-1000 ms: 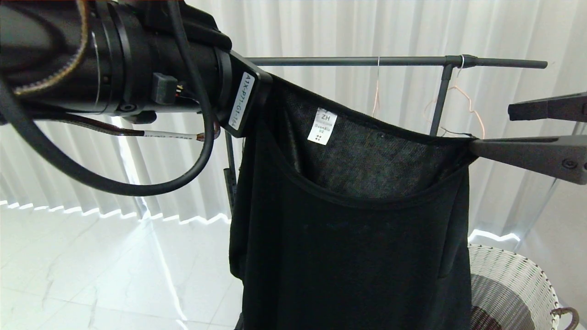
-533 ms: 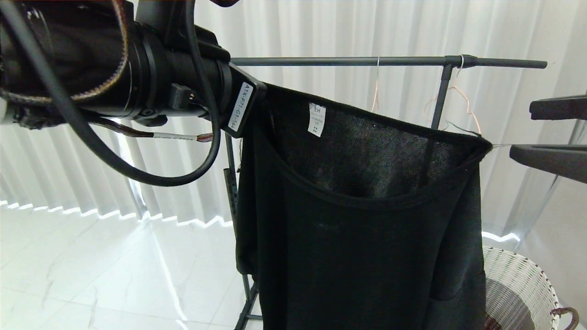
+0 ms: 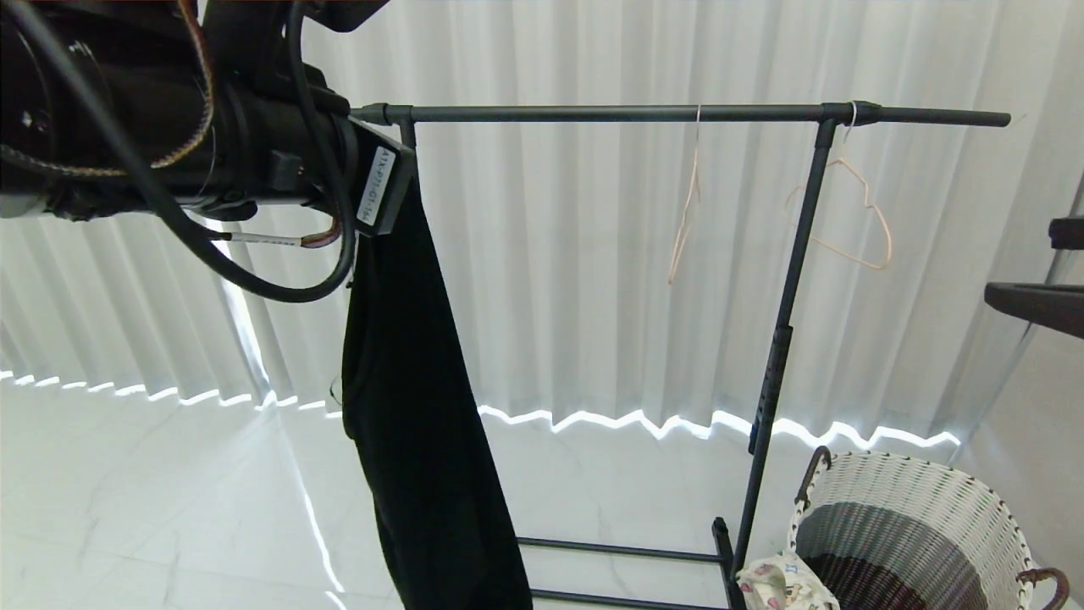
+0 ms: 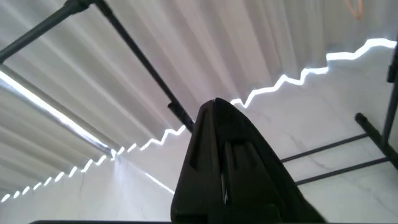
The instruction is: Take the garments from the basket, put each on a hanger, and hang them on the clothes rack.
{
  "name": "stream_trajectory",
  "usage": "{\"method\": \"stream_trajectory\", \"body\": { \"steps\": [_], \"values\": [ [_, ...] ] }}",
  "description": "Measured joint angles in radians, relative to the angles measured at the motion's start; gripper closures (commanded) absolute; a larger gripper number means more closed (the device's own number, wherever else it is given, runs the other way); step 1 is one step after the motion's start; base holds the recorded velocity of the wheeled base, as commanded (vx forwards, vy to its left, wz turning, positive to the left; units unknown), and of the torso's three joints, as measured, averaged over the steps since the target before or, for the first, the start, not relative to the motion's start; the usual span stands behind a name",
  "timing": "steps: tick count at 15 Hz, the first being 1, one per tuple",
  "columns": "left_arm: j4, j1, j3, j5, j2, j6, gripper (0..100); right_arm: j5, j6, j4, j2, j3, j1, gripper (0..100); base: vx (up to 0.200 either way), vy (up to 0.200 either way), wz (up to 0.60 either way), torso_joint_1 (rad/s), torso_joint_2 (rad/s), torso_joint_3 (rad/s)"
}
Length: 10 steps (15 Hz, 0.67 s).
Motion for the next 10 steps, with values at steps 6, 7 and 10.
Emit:
{"method": "stream_trajectory", "body": {
  "steps": [6, 7, 10],
  "values": [
    [0.0, 0.127, 0.236, -0.104, -0.176, 0.002, 100, -0.107, -0.035, 0.279, 0.001, -0.016, -0.504, 0, 0.0, 0.0, 0.0, 0.0, 0.0, 0.0],
    [0.0, 0.155, 0.271, -0.107, -0.207, 0.0, 100, -0.116, -0.062, 0.278, 0.003, 0.011, -0.556, 0, 0.0, 0.0, 0.0, 0.0, 0.0, 0.0],
    [-0.001, 0.247, 0.311, -0.121, -0.257, -0.011, 100, -0.152, -0.089, 0.183, 0.008, 0.069, -0.612, 0, 0.0, 0.0, 0.0, 0.0, 0.0, 0.0]
  ]
}}
